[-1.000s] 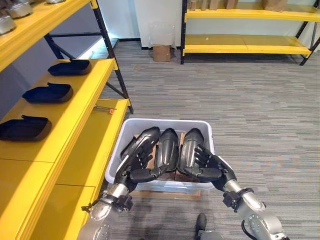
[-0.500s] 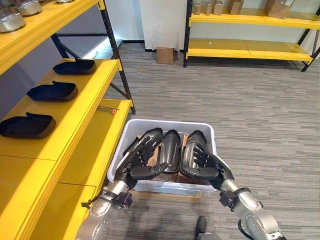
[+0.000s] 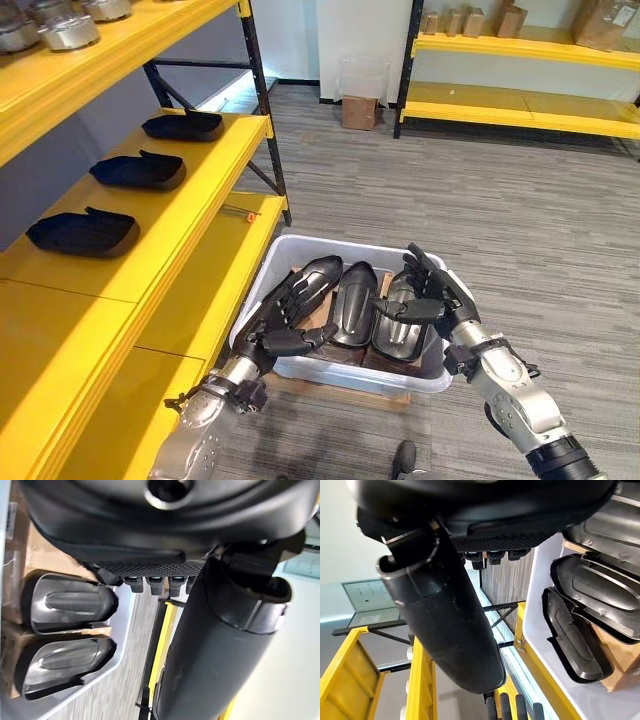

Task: Move parts from the plastic box to the shelf.

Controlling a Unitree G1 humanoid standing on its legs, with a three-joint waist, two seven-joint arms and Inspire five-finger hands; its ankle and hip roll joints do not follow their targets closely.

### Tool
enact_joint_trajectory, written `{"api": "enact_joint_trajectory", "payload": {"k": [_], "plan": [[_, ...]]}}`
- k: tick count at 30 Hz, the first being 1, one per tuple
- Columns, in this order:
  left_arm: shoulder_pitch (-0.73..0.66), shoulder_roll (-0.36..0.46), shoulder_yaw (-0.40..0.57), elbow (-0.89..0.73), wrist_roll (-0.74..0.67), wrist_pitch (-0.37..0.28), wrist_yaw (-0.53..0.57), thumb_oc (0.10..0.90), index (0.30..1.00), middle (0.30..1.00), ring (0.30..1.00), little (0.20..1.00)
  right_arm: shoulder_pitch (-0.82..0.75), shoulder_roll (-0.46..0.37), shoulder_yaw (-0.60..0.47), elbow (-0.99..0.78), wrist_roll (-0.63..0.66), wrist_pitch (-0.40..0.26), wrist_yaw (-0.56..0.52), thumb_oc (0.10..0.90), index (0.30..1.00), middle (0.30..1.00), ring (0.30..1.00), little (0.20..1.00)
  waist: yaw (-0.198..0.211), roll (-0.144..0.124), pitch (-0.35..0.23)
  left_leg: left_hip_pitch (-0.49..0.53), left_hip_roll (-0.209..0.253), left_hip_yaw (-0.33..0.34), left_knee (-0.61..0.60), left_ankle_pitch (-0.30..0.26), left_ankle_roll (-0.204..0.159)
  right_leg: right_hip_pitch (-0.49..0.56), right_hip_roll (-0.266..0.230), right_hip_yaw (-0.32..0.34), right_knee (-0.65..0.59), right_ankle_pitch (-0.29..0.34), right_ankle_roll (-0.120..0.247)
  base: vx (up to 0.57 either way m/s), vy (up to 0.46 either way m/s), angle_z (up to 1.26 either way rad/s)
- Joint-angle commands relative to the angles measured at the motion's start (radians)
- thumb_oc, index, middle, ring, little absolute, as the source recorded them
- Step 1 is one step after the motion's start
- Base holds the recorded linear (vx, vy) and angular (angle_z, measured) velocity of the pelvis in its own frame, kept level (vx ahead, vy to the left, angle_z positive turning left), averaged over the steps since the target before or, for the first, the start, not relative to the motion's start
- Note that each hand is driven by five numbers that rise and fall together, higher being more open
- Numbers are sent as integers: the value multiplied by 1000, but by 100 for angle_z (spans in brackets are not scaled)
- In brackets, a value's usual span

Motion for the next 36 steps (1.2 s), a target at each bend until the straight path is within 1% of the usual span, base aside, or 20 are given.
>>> {"api": "enact_joint_trajectory", "payload": {"k": [1,2,3,4,5,7,8,9,10,11,13,16,20,23,25,26,28,29,33,36], "plan": [[-97,38,1,-105,-42,-110,24,900,1000,1000,1000,1000,-90,-13,-43,-85,-55,-120,5,900,1000,1000,1000,1000,3,-54,-36,-102,-85,51,314,-27,54,78,29,25,15,-145,-35,6,-72,20],[-106,31,2,-90,-45,-111,33,900,1000,1000,1000,1000,-94,-10,-40,-74,-54,-121,7,900,1000,1000,1000,1000,4,-57,-34,-123,-81,44,315,-13,53,80,34,35,17,-149,-39,44,-47,26],[-115,18,6,-68,-68,-105,30,900,1000,1000,1000,1000,-100,-8,-36,-63,-56,-119,3,900,1000,1000,1000,1000,1,-54,-32,-130,-45,50,278,23,40,93,47,43,11,-156,-44,74,11,9],[-118,12,7,-57,-69,-107,20,900,1000,1000,1000,1000,-102,-7,-34,-58,-60,-117,-1,900,1000,1000,1000,1000,-3,-50,-33,-125,-21,60,227,45,33,102,52,46,5,-158,-43,107,69,-14],[-115,3,2,-46,-60,-117,8,900,1000,1000,1000,1000,-96,-7,-36,-57,-67,-113,-6,900,1000,1000,1000,1000,-9,-45,-38,-117,15,77,142,82,21,113,52,44,-7,-158,-39,145,159,-22],[-105,-11,-10,-52,-58,-127,5,900,1000,1000,1000,1000,-78,-11,-41,-77,-83,-99,-14,900,1000,1000,1000,1000,-21,-29,-42,-113,90,95,-7,200,-7,138,43,43,-34,-153,-26,176,234,4],[-103,-14,-12,-52,-66,-132,13,900,1000,1000,1000,1000,-70,-15,-38,-84,-85,-94,-17,900,1000,1000,1000,1000,-25,-23,-41,-118,114,90,-41,236,-17,146,35,50,-40,-152,-21,196,288,9],[-108,-16,-17,-39,-73,-144,7,900,1000,1000,1000,1000,-69,-22,-23,-85,-85,-96,-25,900,1000,1000,1000,1000,-31,-16,-39,-125,133,73,-52,256,-24,152,20,66,-37,-156,-15,270,370,-15],[-106,0,-13,-22,-80,-152,-4,900,1000,1000,1000,1000,-62,-28,-22,-74,-68,-94,-9,900,1000,1000,1000,1000,-36,-11,-43,-88,106,54,-81,168,-11,139,-8,82,3,-170,0,272,354,-37],[-101,2,-8,-18,-87,-146,-9,900,1000,1000,1000,1000,-48,-28,-28,-81,-69,-93,-12,900,1000,1000,1000,1000,-42,-8,-46,-71,99,71,-84,156,-11,137,-13,78,11,-171,2,246,291,-57],[-95,6,-5,-13,-96,-125,-15,900,1000,1000,1000,1000,-17,-24,-38,-91,-159,-108,-58,900,1000,1000,1000,1000,-54,-6,-52,-52,77,80,-96,131,-4,127,-19,80,26,-171,7,140,147,-62],[-96,9,-12,-3,-81,-131,-13,900,1000,1000,1000,1000,-2,-19,-45,-87,-215,-127,-103,900,1000,1000,1000,1000,-62,-9,-55,-34,46,79,-116,102,11,114,-23,98,27,-161,19,89,81,-20],[-100,12,-18,-10,-82,-140,1,900,1000,1000,1000,1000,-3,-13,-52,-86,-233,-127,-105,900,1000,1000,1000,1000,-63,-11,-52,-25,22,66,-132,87,25,106,-22,120,23,-158,27,60,54,-1],[-101,14,-22,-24,-75,-129,0,900,1000,1000,1000,1000,-8,-19,-58,-89,-253,-127,-110,900,1000,1000,1000,1000,-57,-19,-48,-34,12,56,-130,80,33,110,-21,129,14,-157,28,36,-1,-2],[-104,15,-27,-31,-67,-124,-1,900,1000,1000,1000,1000,-19,-27,-61,-87,-268,-130,-120,900,1000,1000,1000,1000,-52,-23,-45,-39,11,54,-125,78,34,113,-21,128,10,-158,27,14,-10,4],[-106,15,-31,-35,-73,-118,-1,900,1000,1000,1000,1000,-32,-35,-62,-78,-302,-136,-130,900,1000,1000,1000,1000,-47,-25,-42,-49,11,50,-118,77,32,113,-20,128,10,-159,25,9,-21,-6],[-109,15,-34,-44,-72,-109,4,900,1000,1000,1000,1000,-56,-46,-56,-67,-322,-130,-140,900,1000,1000,1000,1000,-38,-26,-37,-61,14,46,-108,77,31,115,-20,126,9,-161,22,5,-12,-4],[-111,20,-33,-49,-73,-97,-19,900,1000,1000,1000,1000,-73,-53,-57,-56,-346,-129,-146,900,1000,1000,1000,1000,-31,-26,-35,-66,15,44,-104,76,30,116,-20,123,10,-164,21,0,0,0],[-103,25,-36,-52,-72,-79,-50,900,1000,1000,1000,1000,-99,-75,-54,-29,-382,-124,-129,900,1000,1000,1000,1000,-23,-23,-37,-68,19,40,-102,80,26,126,-21,118,3,-162,21,39,-2,4],[-104,28,-39,-50,-86,-79,-43,900,1000,1000,1000,1000,-118,-90,-48,-21,-401,-99,-119,900,1000,1000,1000,1000,-19,-19,-38,-76,22,36,-96,83,24,126,-22,114,8,-165,18,53,1,4]]}}
